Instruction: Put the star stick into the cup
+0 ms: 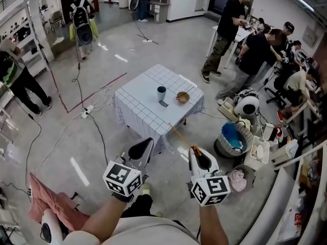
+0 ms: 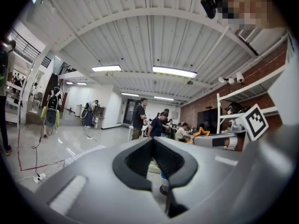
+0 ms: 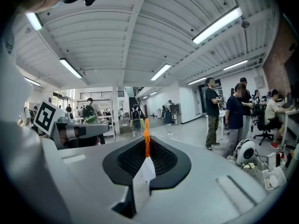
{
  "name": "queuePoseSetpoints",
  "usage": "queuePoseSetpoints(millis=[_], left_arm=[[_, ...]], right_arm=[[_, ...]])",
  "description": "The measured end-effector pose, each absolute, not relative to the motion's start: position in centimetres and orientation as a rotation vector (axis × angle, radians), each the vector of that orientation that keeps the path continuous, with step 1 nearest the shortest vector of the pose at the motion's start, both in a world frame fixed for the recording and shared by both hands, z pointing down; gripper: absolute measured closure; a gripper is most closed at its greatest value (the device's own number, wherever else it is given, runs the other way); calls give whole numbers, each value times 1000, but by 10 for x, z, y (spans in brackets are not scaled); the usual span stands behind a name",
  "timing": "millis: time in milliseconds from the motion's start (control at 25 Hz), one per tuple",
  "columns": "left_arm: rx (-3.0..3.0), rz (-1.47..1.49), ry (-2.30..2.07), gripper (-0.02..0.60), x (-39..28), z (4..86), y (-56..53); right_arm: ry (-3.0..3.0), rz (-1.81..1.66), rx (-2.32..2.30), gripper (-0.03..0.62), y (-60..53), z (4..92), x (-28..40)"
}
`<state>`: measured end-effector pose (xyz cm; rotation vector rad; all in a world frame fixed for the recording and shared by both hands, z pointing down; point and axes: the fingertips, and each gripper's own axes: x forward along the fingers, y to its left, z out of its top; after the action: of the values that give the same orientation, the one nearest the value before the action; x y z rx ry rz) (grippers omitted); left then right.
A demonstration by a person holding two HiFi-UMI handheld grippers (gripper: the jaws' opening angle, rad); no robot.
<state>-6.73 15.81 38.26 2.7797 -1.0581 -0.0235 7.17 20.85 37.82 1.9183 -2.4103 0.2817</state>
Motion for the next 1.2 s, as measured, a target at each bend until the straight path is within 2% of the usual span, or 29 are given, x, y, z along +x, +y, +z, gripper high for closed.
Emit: queuePoseSetpoints(millis=[480,1200], left_arm=[[2819,2,-972,575,-64,395,0],[2752,14,-1009,575,-25,439,-160]], right_arm=[[-2377,468,2027,565,55,391,78],[-2356,546,1929,565,-125,436,124]])
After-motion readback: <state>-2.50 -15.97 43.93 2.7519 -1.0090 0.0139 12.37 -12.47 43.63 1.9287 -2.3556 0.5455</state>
